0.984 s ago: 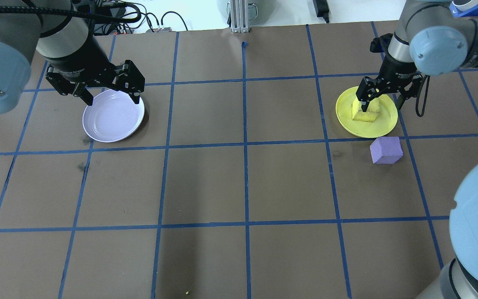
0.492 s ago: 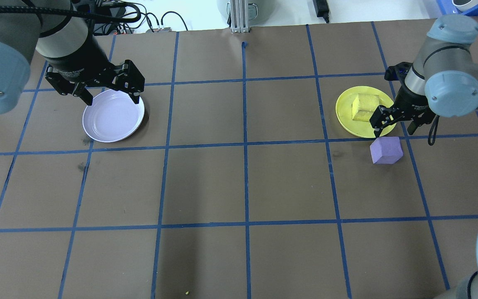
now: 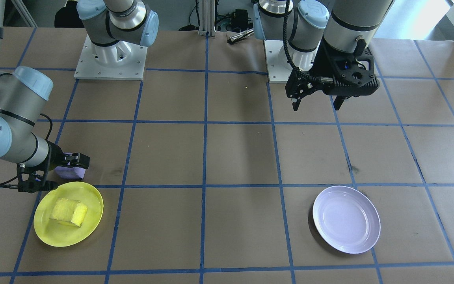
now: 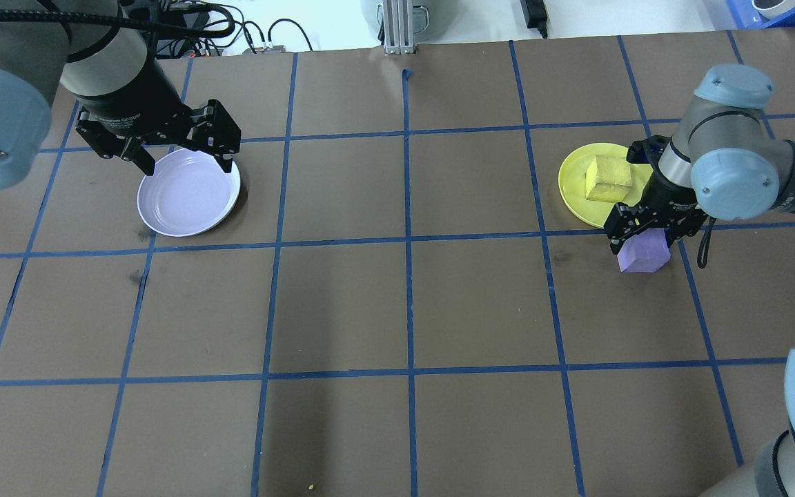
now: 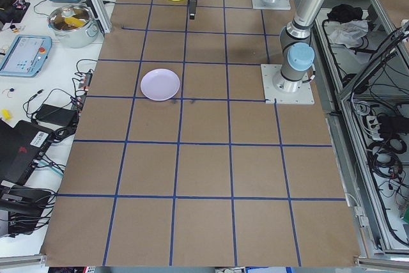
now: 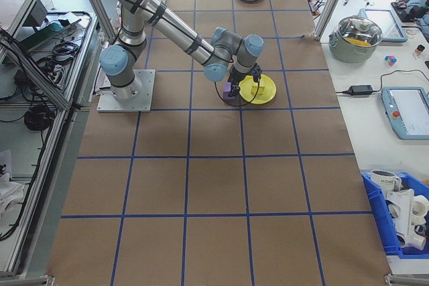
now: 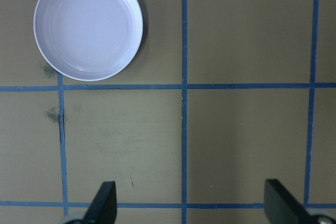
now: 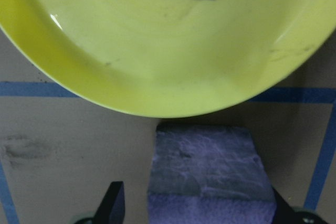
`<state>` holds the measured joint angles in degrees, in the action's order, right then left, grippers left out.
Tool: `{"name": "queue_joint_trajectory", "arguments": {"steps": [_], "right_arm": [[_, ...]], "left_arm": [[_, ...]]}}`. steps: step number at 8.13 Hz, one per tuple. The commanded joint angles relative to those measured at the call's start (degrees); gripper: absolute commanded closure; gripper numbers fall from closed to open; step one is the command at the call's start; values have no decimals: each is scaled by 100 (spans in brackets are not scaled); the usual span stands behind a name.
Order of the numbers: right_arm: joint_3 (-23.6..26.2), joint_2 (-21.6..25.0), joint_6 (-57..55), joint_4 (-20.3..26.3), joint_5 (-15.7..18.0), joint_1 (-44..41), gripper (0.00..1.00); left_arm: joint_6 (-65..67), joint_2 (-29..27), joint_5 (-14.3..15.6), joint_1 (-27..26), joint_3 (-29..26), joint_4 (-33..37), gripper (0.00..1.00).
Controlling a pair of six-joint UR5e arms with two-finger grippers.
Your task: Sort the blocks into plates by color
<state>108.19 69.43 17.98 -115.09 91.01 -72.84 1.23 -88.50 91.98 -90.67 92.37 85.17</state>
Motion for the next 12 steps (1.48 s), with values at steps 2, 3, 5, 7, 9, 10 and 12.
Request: {"name": "queue_joint_trajectory", "arguments": {"steps": [2, 3, 5, 7, 9, 10, 12], "right_arm": [[18, 8, -66, -5, 373, -2, 55], [-43, 26, -92, 21, 330, -11, 60], [-114, 331, -643, 292, -125, -377, 60], [-114, 553, -1284, 522, -293, -1350, 60], [-271, 571, -2163, 261, -515, -2606, 58], [-447, 545, -2454, 233, -584, -3012, 56], [-580, 152, -2989, -773, -875, -3856, 52]], "left_arm": [[0, -9, 4, -3, 1, 0, 0], [0, -9, -5, -3, 1, 0, 0], [0, -9, -5, -3, 1, 0, 0], [0, -9, 4, -3, 1, 0, 0], [0, -9, 12, 6, -17, -17, 0], [0, -9, 4, 6, -8, -18, 0], [9, -61, 12, 6, -43, 35, 0]]}}
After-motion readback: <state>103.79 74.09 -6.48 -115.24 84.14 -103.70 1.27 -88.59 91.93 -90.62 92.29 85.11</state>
